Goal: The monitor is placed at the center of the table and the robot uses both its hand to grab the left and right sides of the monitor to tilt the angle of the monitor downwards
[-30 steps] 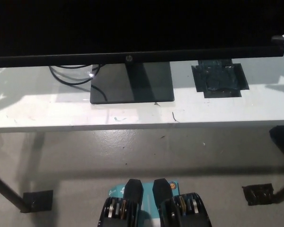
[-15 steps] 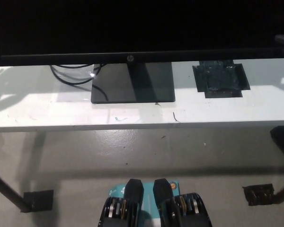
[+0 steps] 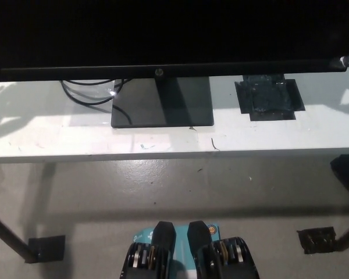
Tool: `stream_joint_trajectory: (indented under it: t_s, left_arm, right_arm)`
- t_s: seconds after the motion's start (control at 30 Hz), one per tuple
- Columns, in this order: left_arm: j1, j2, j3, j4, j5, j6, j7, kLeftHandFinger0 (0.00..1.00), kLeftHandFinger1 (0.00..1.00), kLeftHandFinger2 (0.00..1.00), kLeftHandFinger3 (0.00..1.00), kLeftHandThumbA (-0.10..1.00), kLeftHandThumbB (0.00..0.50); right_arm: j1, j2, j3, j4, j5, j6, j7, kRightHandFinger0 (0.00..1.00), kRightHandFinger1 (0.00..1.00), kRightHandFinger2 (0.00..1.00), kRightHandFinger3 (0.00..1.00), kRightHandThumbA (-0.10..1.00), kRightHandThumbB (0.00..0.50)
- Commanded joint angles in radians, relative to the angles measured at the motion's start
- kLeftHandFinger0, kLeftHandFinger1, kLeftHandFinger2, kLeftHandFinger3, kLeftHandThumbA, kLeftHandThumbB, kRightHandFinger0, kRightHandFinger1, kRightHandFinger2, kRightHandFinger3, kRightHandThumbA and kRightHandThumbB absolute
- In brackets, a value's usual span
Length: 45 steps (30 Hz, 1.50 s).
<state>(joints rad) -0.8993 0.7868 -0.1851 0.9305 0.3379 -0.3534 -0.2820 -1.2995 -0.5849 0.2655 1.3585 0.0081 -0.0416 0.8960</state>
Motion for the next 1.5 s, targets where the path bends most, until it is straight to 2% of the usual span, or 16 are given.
stream_joint_trajectory:
  t_s: [0.0, 0.03, 0.07, 0.1, 0.13, 0.3, 0.37, 0.43, 0.57, 0.7, 0.8, 0.83, 0.9, 1.03, 1.3, 1.47]
  left_arm:
    - [-0.104, -0.030, -0.025, -0.027, 0.023, -0.030, -0.003, 1.00, 1.00, 1.00, 1.00, 0.87, 0.400]
    - [-0.105, -0.030, -0.026, -0.026, 0.023, -0.031, -0.002, 1.00, 1.00, 1.00, 1.00, 0.87, 0.400]
    - [-0.109, -0.033, -0.032, -0.022, 0.030, -0.029, 0.002, 1.00, 1.00, 1.00, 1.00, 0.88, 0.405]
    - [-0.115, -0.039, -0.040, -0.017, 0.042, -0.027, 0.009, 1.00, 1.00, 1.00, 1.00, 0.88, 0.405]
    - [-0.117, -0.044, -0.041, -0.018, 0.039, -0.026, 0.010, 1.00, 1.00, 1.00, 1.00, 0.89, 0.421]
    - [-0.127, -0.048, -0.049, -0.002, 0.050, -0.034, 0.021, 1.00, 1.00, 1.00, 1.00, 0.91, 0.433]
    - [-0.173, -0.059, -0.082, 0.036, 0.099, -0.065, 0.052, 1.00, 1.00, 1.00, 1.00, 0.93, 0.440]
    - [-0.204, -0.057, -0.140, 0.060, 0.195, -0.082, 0.121, 1.00, 1.00, 1.00, 1.00, 0.96, 0.416]
    - [-0.270, -0.073, -0.204, 0.123, 0.274, -0.081, 0.196, 1.00, 1.00, 1.00, 1.00, 0.93, 0.414]
    - [-0.355, -0.085, -0.306, 0.186, 0.369, -0.071, 0.257, 1.00, 1.00, 1.00, 1.00, 0.98, 0.403]
    - [-0.395, -0.086, -0.356, 0.192, 0.405, -0.072, 0.279, 1.00, 1.00, 1.00, 1.00, 0.96, 0.372]
    - [-0.434, -0.091, -0.426, 0.221, 0.483, -0.055, 0.334, 1.00, 1.00, 1.00, 1.00, 0.97, 0.361]
    - [-0.464, -0.102, -0.480, 0.253, 0.524, -0.034, 0.379, 1.00, 1.00, 1.00, 1.00, 0.90, 0.356]
    - [-0.489, -0.116, -0.535, 0.290, 0.534, -0.016, 0.414, 1.00, 1.00, 1.00, 1.00, 0.86, 0.356]
    - [-0.578, -0.176, -0.715, 0.401, 0.641, 0.072, 0.634, 1.00, 1.00, 1.00, 1.00, 0.81, 0.414]
    - [-0.592, -0.193, -0.759, 0.430, 0.638, 0.111, 0.647, 1.00, 1.00, 1.00, 1.00, 0.86, 0.412]
  right_arm:
    - [-0.053, 0.137, 0.047, -0.007, -0.075, -0.073, 0.010, 1.00, 1.00, 1.00, 1.00, 0.98, 0.369]
    - [-0.054, 0.138, 0.047, -0.006, -0.077, -0.074, 0.009, 1.00, 1.00, 1.00, 1.00, 0.98, 0.369]
    - [-0.055, 0.146, 0.051, -0.004, -0.084, -0.075, -0.005, 1.00, 1.00, 1.00, 1.00, 0.92, 0.427]
    - [-0.057, 0.158, 0.057, -0.002, -0.094, -0.075, -0.026, 1.00, 1.00, 1.00, 1.00, 0.88, 0.435]
    - [-0.055, 0.160, 0.072, -0.004, -0.118, -0.120, -0.072, 1.00, 1.00, 1.00, 1.00, 0.86, 0.499]
    - [-0.055, 0.166, 0.075, -0.003, -0.140, -0.134, -0.139, 1.00, 1.00, 1.00, 1.00, 0.85, 0.500]
    - [-0.069, 0.177, 0.121, -0.032, -0.247, -0.230, -0.498, 1.00, 1.00, 1.00, 1.00, 0.82, 0.500]
    - [-0.082, 0.187, 0.146, -0.034, -0.292, -0.256, -0.620, 1.00, 1.00, 1.00, 1.00, 0.80, 0.500]
    - [-0.112, 0.201, 0.153, -0.029, -0.304, -0.269, -0.704, 1.00, 1.00, 1.00, 1.00, 0.80, 0.500]
    - [-0.153, 0.211, 0.161, -0.022, -0.316, -0.268, -0.744, 1.00, 1.00, 1.00, 1.00, 0.78, 0.500]
    - [-0.175, 0.216, 0.166, -0.016, -0.326, -0.265, -0.765, 1.00, 1.00, 1.00, 1.00, 0.71, 0.492]
    - [-0.191, 0.224, 0.191, -0.011, -0.359, -0.262, -0.818, 1.00, 1.00, 1.00, 1.00, 0.71, 0.500]
    - [-0.199, 0.233, 0.225, -0.001, -0.398, -0.263, -0.880, 1.00, 1.00, 1.00, 1.00, 0.74, 0.500]
    - [-0.201, 0.238, 0.234, 0.007, -0.406, -0.259, -0.907, 1.00, 1.00, 1.00, 1.00, 0.74, 0.500]
    - [-0.238, 0.274, 0.282, 0.037, -0.450, -0.243, -1.014, 1.00, 1.00, 1.00, 1.00, 0.77, 0.500]
    - [-0.243, 0.283, 0.297, 0.044, -0.461, -0.239, -1.063, 1.00, 1.00, 1.00, 1.00, 0.73, 0.500]
